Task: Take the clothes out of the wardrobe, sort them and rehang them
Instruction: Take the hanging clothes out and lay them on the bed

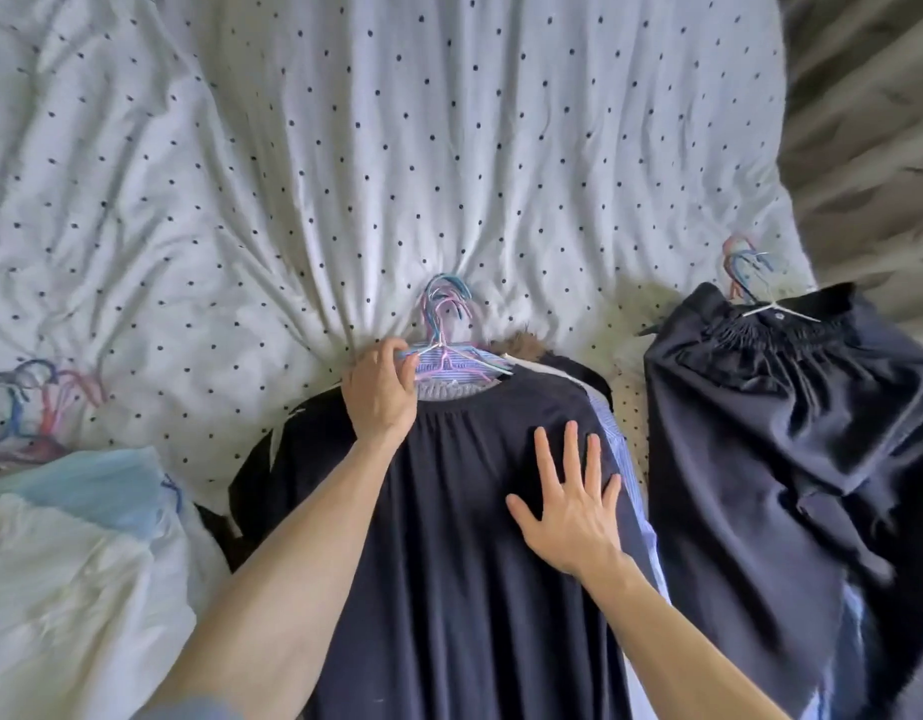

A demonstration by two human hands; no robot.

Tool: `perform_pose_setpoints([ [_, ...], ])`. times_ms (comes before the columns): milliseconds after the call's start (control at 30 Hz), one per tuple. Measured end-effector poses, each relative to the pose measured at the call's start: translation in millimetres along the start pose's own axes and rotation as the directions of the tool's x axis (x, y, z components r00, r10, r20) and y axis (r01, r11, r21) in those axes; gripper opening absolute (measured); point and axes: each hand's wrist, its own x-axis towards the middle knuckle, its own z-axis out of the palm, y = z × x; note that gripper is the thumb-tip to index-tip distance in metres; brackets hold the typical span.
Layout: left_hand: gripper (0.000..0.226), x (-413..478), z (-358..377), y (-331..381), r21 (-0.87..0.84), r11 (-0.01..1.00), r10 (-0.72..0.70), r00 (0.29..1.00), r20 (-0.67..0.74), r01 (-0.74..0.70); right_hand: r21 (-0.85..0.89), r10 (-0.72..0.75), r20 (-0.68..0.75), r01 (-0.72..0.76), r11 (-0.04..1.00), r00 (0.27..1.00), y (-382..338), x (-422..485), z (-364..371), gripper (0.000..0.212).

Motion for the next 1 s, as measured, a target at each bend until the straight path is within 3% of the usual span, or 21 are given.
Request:
perform_pose_setpoints([
  [100, 0.032, -4.3, 15.5, -8.8, 0.147, 0.989, 0.013, 0.998, -0.058, -0.004, -0.025, -0.018, 0.016, 0.018, 1.000, 1.000, 1.8, 11.3, 6.1, 0.090],
  [200, 0.047, -4.0, 20.8, -6.7, 0.263, 0.965, -0.019, 1.000, 0.001, 0.018, -0.021, -0.021, 0.073, 0.023, 1.000, 0.997, 6.7, 18.6, 6.9, 0.089],
  [300, 0.051, 3.8, 12.5, -3.1, 0.328, 0.944, -0.086, 0.974, 0.210, 0.013, -0.017, -0.015, 0.166, 0.018, 1.000, 0.986, 9.5, 25.0, -3.2, 0.091],
  [400, 0.062, 13.9, -7.7, 2.2, 0.342, 0.939, -0.160, 0.867, 0.472, -0.013, -0.044, -0.016, 0.261, 0.029, 0.999, 0.965, 9.5, 25.9, -27.2, 0.091],
  [467, 0.067, 12.5, -25.5, 9.7, 0.348, 0.936, -0.157, 0.824, 0.544, -0.051, -0.029, -0.021, 0.259, 0.030, 0.999, 0.966, 9.4, 20.0, -45.1, 0.085],
  [633, 0.064, -19.8, -73.8, 36.2, 0.474, 0.861, -0.087, 0.866, 0.493, -0.184, 0.194, -0.034, -0.009, 0.035, 0.980, 0.999, 16.6, -20.6, -80.5, 0.067],
  [800, 0.049, -91.2, -120.2, 75.8, 0.424, 0.878, -0.073, 0.815, 0.575, -0.221, 0.326, -0.049, -0.273, 0.141, 0.935, 0.961, 43.7, -100.3, -91.8, 0.058],
  [1000, 0.047, -202.1, -159.1, 154.9, 0.289, 0.876, 0.179, 0.815, 0.550, -0.387, 0.437, 0.046, -0.469, 0.186, 0.880, 0.882, 96.6, -231.5, -102.8, 0.046],
])
